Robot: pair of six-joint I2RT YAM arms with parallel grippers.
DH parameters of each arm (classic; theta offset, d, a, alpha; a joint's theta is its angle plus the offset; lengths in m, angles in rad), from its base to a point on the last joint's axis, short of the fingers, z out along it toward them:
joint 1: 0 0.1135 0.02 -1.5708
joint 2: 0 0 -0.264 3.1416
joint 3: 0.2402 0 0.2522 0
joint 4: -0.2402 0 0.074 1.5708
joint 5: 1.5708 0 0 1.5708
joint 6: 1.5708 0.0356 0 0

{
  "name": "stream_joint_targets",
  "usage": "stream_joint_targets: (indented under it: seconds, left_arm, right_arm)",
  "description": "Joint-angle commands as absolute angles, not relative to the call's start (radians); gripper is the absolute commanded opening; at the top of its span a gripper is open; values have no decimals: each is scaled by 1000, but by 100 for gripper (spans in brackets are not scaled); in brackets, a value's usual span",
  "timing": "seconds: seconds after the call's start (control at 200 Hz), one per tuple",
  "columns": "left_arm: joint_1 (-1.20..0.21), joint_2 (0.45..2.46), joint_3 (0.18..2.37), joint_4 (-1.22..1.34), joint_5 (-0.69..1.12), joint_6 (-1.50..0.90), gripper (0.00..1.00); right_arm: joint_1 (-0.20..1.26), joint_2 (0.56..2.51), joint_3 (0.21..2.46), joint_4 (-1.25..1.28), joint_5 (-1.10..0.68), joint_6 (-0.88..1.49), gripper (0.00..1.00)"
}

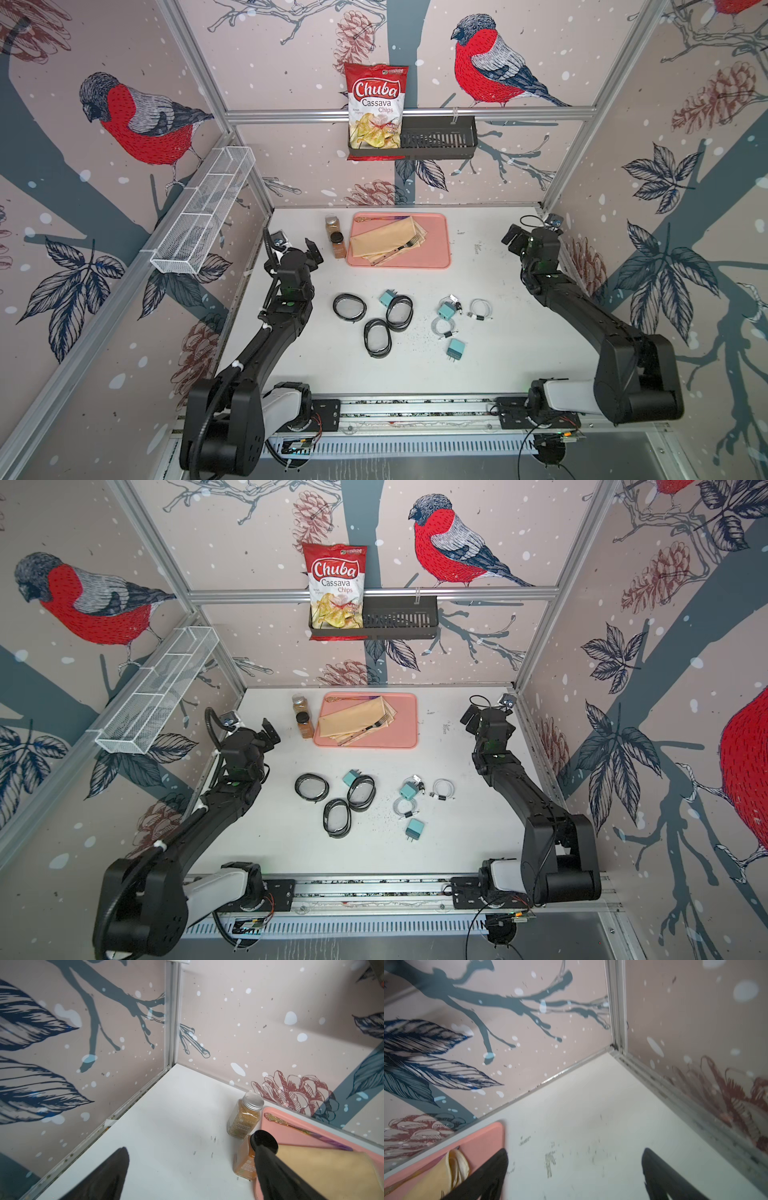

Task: Pack away charging kits
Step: Open the storage bag at the center of the board.

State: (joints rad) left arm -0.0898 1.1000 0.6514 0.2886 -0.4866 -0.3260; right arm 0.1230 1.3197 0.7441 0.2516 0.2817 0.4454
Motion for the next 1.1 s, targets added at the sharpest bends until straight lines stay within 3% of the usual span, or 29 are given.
stream_joint_targets:
  seconds: [0.0,0.06,0.17,0.31,0.485,0.635,0.81,0.941,1.091]
  left_arm:
    - [-91,1029,761,-106,-647,-612,98]
    - [-91,979,800,-237,-719,-691,98]
    - [-84,811,787,-290,-628,-653,98]
    - [-82,564,728,-337,-553,-734,98]
    - [-82,387,706,-391,-367,-696,97]
    - [-81,427,731,-502,-162,-653,84]
    - [-161,551,694,-511,10,-664,78]
    - [-242,649,653,-506,22,-694,73]
    - [-384,728,619,-487,-42,-721,72]
  right_arm:
    - [211,1201,626,161,212,627,100]
    - [325,1098,567,187,276,651,99]
    - [512,957,546,159,350,718,99]
    - [647,946,613,29,322,865,99]
    - [721,1028,705,-14,55,945,100]
    - [792,1038,772,-56,2,962,100]
    - [798,927,728,-35,43,981,99]
    - [801,798,651,-39,173,1012,99]
    - [806,671,507,103,204,1044,99]
